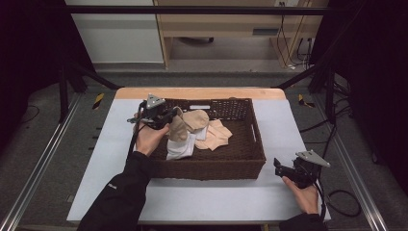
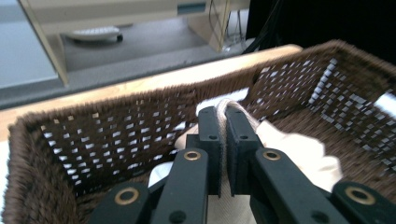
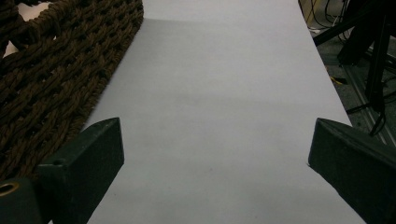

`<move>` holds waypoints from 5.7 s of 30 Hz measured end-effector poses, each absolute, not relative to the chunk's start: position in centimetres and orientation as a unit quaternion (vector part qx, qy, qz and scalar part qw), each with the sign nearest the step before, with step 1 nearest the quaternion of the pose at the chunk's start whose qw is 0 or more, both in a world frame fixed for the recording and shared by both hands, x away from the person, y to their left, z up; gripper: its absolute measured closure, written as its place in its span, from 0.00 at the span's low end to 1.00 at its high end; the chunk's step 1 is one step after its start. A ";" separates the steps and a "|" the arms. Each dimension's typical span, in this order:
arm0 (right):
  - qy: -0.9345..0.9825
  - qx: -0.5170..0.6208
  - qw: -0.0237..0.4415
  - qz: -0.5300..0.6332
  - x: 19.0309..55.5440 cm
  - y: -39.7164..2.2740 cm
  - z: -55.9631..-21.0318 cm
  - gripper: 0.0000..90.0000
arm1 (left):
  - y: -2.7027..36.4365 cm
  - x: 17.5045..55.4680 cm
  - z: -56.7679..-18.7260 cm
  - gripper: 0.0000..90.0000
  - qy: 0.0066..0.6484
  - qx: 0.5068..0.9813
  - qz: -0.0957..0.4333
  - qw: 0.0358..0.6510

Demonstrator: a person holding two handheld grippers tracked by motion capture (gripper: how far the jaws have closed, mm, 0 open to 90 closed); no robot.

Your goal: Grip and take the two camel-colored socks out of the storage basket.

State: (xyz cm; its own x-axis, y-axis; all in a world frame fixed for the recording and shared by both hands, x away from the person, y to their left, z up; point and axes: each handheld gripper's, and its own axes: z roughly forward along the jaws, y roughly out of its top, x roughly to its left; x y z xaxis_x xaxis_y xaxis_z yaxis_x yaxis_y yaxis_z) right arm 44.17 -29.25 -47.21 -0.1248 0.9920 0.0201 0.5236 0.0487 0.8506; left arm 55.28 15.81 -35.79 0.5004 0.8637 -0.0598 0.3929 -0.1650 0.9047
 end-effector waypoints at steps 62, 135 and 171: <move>0.653 0.578 0.314 0.376 43.8 -29.1 -47.1 0.04 | 32.3 46.0 -36.8 0.95 0.502 0.640 0.313 0.491; 0.654 0.579 0.313 0.374 44.0 -29.2 -47.2 0.04 | 19.3 50.0 -32.7 0.54 0.432 0.674 0.288 0.526; 0.654 0.580 0.310 0.375 44.1 -29.2 -47.2 0.04 | 10.1 59.8 -38.9 0.50 0.471 0.714 0.270 0.442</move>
State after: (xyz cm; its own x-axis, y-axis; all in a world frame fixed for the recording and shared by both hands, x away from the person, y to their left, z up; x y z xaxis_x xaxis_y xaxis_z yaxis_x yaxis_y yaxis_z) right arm 44.09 -29.18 -47.21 -0.1350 0.9904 0.0286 0.5251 0.0470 0.8497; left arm 59.77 10.06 -38.93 0.4116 0.9108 -0.0305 0.4337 -0.1664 0.8855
